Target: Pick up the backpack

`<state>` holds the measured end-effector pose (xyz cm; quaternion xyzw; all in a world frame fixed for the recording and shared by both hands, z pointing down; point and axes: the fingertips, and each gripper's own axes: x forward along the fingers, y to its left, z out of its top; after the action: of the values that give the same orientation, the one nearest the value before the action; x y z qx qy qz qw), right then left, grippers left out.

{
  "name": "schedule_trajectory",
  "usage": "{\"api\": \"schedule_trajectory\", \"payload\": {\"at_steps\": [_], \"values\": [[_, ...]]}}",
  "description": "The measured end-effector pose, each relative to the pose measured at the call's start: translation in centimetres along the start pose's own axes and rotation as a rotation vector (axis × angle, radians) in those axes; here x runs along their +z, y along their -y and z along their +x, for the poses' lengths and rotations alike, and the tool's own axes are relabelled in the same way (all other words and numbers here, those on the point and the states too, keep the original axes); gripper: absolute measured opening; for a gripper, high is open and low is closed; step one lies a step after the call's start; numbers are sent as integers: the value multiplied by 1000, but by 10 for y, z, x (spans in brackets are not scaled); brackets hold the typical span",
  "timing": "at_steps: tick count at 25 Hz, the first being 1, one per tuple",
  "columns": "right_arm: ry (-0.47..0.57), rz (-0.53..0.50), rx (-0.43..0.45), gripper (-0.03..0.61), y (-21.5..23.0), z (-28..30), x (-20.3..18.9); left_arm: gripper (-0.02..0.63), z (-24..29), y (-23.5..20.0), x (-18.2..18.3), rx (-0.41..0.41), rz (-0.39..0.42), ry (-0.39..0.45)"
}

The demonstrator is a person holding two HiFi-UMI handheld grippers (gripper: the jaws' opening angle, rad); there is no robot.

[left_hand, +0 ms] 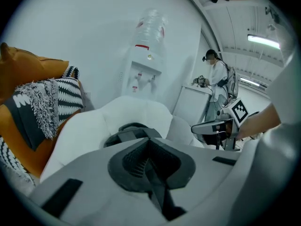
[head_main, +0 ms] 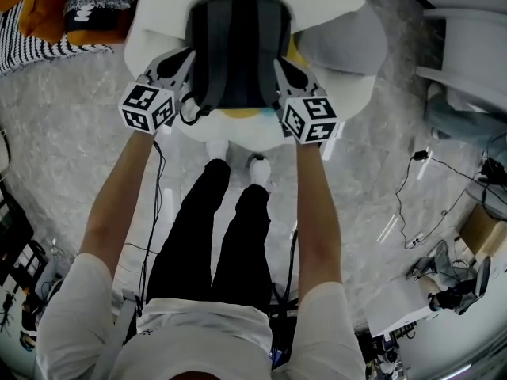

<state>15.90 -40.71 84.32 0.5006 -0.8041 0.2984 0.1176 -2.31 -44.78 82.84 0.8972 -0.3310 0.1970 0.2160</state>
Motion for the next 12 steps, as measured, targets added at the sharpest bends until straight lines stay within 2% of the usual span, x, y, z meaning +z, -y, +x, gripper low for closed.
{"api": "schedule_trajectory", "payload": {"at_steps": [12], "values": [[-17,-43,-5,8,42,55,-49,5,57,-32,-48,-2,11,-22]]}}
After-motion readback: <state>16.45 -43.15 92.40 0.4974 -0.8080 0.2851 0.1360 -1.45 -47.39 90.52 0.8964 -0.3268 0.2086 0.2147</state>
